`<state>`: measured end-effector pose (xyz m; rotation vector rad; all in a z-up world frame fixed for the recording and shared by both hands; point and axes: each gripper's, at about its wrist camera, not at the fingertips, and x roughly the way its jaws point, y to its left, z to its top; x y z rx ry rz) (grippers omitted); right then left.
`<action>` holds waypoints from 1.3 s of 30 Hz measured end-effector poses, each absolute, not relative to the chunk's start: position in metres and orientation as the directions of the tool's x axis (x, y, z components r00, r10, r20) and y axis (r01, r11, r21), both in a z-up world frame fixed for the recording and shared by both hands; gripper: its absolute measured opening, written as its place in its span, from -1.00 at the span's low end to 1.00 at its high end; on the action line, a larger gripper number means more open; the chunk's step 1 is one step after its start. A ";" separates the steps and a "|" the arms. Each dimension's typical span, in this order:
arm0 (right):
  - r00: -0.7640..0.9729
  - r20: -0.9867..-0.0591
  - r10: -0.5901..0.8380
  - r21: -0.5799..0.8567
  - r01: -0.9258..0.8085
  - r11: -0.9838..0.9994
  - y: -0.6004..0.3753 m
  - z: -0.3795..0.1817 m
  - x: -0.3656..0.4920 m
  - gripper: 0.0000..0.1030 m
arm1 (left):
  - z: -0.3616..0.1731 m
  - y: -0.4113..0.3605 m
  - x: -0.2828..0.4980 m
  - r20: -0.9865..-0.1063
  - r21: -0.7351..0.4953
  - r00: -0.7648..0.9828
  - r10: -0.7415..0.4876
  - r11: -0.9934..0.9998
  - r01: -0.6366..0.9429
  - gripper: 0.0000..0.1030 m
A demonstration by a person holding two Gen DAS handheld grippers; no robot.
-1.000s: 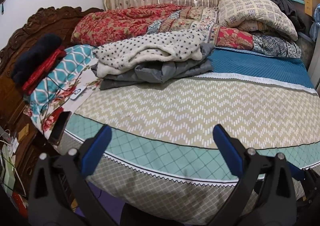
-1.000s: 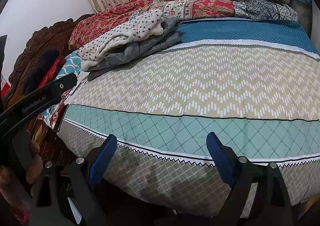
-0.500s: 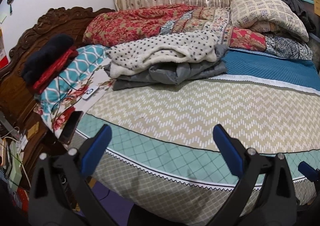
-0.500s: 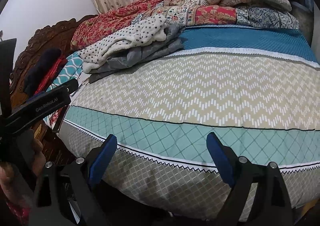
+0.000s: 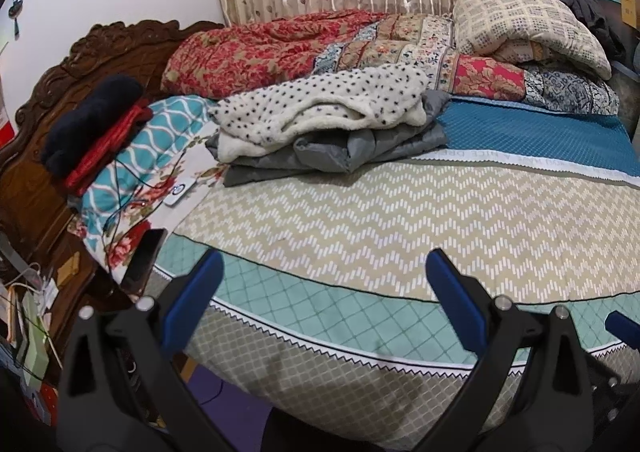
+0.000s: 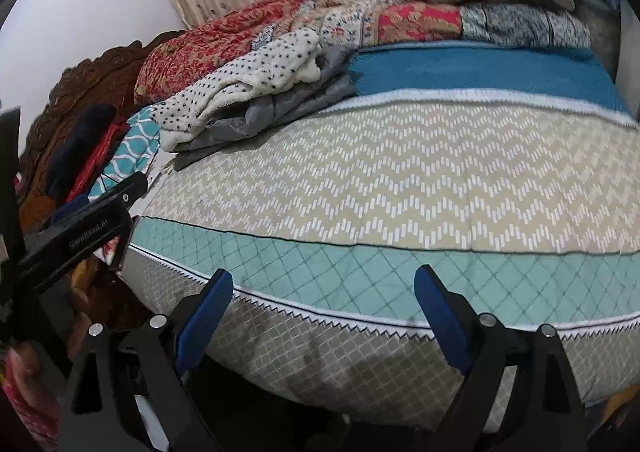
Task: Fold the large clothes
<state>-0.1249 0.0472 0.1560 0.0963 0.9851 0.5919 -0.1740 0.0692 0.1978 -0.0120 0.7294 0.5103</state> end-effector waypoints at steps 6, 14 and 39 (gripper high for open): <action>0.429 -0.739 0.520 0.339 -0.429 0.837 0.044 0.161 -0.136 0.88 | 0.202 0.069 -0.174 -0.640 0.163 0.627 0.444 0.876 -0.454 0.88; 0.409 -0.745 0.527 0.333 -0.456 0.825 0.052 0.157 -0.142 0.88 | 0.199 0.070 -0.177 -0.643 0.174 0.619 0.451 0.873 -0.455 0.88; 0.417 -0.747 0.518 0.335 -0.437 0.835 0.049 0.149 -0.140 0.88 | 0.187 0.070 -0.171 -0.655 0.192 0.611 0.446 0.879 -0.435 0.88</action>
